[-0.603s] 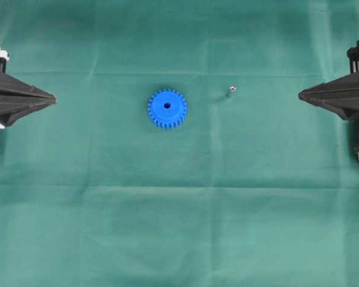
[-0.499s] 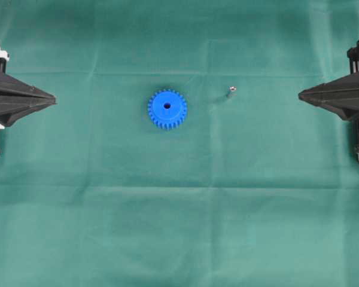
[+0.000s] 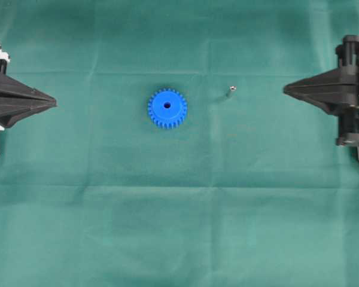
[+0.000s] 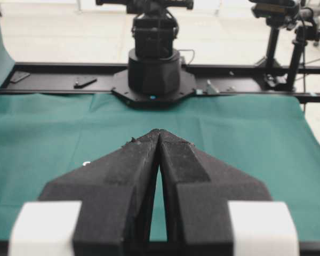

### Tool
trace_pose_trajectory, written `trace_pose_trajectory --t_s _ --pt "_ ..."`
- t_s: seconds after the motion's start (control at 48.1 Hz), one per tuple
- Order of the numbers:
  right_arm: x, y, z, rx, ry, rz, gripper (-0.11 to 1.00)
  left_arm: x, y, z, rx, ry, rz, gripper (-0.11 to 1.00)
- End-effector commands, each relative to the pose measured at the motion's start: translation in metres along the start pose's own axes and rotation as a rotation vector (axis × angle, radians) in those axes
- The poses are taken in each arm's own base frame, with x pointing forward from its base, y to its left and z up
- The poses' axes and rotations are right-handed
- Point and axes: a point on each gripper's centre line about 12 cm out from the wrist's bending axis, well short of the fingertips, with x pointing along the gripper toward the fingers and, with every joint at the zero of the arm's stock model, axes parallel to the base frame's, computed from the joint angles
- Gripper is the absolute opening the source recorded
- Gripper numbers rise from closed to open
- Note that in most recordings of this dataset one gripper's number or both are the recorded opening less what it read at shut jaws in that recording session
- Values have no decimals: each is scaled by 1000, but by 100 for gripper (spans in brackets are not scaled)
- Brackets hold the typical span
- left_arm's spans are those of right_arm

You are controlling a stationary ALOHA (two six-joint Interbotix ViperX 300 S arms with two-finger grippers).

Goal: Insert the shaft placed at a random location into the center hole of the medium gear at another random location.
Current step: 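Move the right gripper open toward the silver shaft, then close the right gripper on the silver shaft and lift it upright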

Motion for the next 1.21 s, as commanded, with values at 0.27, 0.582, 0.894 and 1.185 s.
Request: trace_pose_trajectory --t_s 0.27,0.582,0.894,1.185 --pt "46 -21 -51 35 178 -86 83 2 -1 8 1 -18 -4 0" --pt "69 -46 -118 60 333 -173 80 4 0 7 0 -9 -2 0" --pt "79 -53 -157 77 418 -198 79 4 -1 5 0 -3 -3 0" --pt "79 -55 -165 82 435 -208 77 4 0 5 0 2 -2 0"
